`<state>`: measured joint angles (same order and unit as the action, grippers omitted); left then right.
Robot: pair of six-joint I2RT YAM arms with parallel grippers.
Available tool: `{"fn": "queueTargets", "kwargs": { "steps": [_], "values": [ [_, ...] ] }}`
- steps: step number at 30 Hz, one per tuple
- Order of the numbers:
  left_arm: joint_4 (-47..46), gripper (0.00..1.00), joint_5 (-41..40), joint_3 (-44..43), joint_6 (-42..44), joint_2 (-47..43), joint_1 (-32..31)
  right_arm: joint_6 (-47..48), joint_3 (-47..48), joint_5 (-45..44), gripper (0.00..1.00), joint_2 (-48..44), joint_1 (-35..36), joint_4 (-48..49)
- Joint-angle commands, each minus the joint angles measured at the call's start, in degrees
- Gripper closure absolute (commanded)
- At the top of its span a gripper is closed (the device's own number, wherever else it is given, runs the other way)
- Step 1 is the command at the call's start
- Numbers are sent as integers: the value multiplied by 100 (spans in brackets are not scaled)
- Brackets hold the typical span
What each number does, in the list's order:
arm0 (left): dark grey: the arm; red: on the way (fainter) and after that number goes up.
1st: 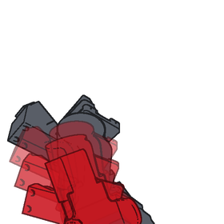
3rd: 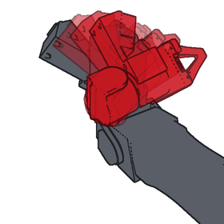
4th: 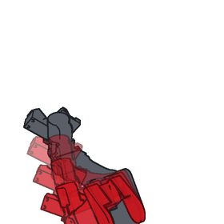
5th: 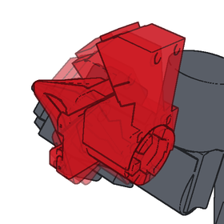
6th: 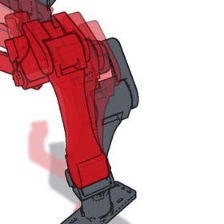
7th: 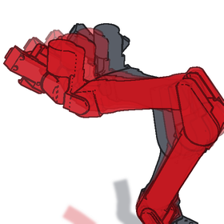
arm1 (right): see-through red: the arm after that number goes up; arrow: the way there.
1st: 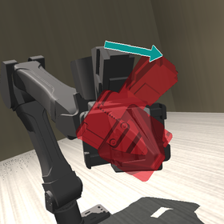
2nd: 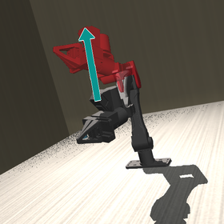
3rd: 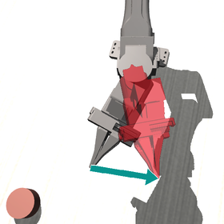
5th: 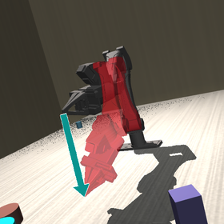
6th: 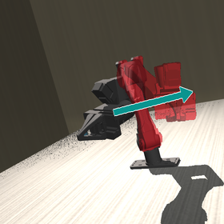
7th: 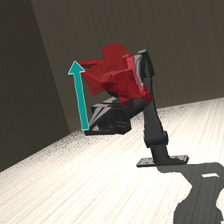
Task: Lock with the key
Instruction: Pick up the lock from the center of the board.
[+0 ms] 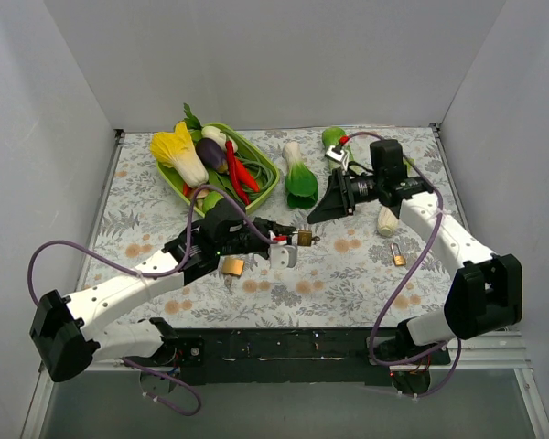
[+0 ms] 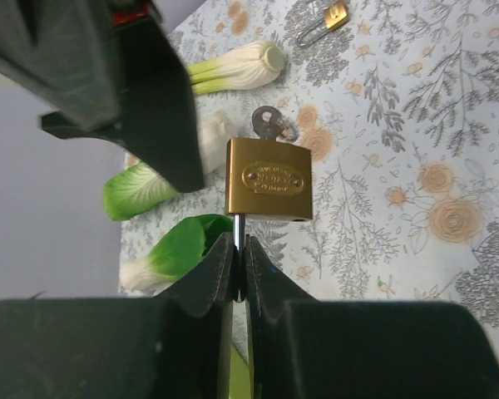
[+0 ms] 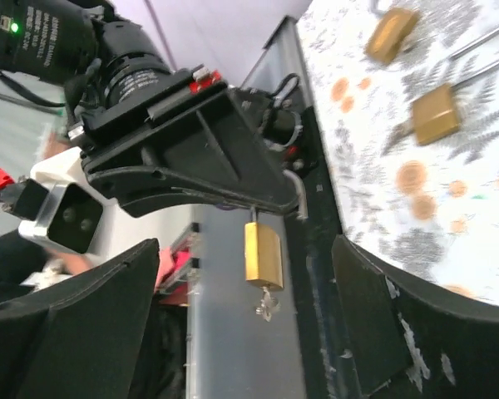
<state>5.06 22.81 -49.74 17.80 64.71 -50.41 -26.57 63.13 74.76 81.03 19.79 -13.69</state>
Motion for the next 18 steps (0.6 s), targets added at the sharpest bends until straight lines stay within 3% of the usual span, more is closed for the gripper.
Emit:
{"fn": "queueTargets", "kwargs": {
  "steps": [1, 3, 9, 14, 18],
  "values": [
    [609, 100, 364, -607, -768, 129, 5, 2204, 1372, -566, 8, 272, -475, -1992],
    [987, 100, 671, -984, -1304, 365, 101, 3387, 1727, -961, 7, 360, -669, -2934],
    [1937, 100, 2067, -2101, -2465, 1052, 681, 5237, 1923, -1139, 7, -148, -793, -3833],
    [2245, 100, 2351, -2461, -2668, 1378, 840, 6189, 1580, -1157, 9, -606, -740, -4395],
    [2193, 100, 2526, -2576, -2965, 1457, 858, 6234, 1456, -1323, 12, -756, -556, -4222]
  ]
}}
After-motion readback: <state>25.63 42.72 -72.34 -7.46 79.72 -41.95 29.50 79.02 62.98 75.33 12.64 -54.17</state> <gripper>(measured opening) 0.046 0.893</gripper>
